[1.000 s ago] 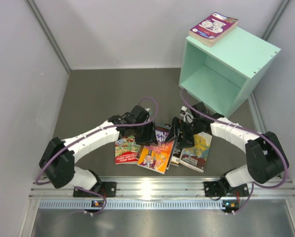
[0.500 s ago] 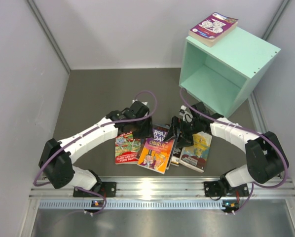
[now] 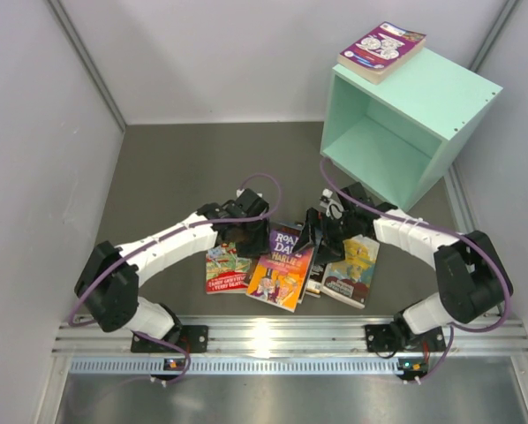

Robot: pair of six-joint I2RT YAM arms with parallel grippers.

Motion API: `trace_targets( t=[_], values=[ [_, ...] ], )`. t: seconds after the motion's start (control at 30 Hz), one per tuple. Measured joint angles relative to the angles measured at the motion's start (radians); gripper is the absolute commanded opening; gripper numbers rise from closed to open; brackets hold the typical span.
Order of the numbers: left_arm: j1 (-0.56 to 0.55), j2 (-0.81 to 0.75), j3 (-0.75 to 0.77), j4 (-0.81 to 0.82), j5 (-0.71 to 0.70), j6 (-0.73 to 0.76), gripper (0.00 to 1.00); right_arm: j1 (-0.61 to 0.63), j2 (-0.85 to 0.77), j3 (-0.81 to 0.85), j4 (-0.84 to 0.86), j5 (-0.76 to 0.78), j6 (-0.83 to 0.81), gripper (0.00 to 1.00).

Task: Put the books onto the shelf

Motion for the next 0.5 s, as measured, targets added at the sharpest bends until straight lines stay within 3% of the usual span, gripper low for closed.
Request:
trace_targets(
  t=[0.23,0.3,0.5],
  values=[
    [-0.001,0.005,-0.01,0.039,0.038,-0.033,0.47,0.002,0.014,0.0,0.011,0.0,0.017,0.99],
    [-0.004,0.006,-0.011,0.049,0.049,-0.044,0.47,0.003,0.017,-0.002,0.018,-0.001,0.019,0.95],
    [-0.009,0.009,-0.018,0.066,0.065,-0.076,0.47,0.005,0.016,-0.028,0.048,0.01,0.018,0.65]
  ],
)
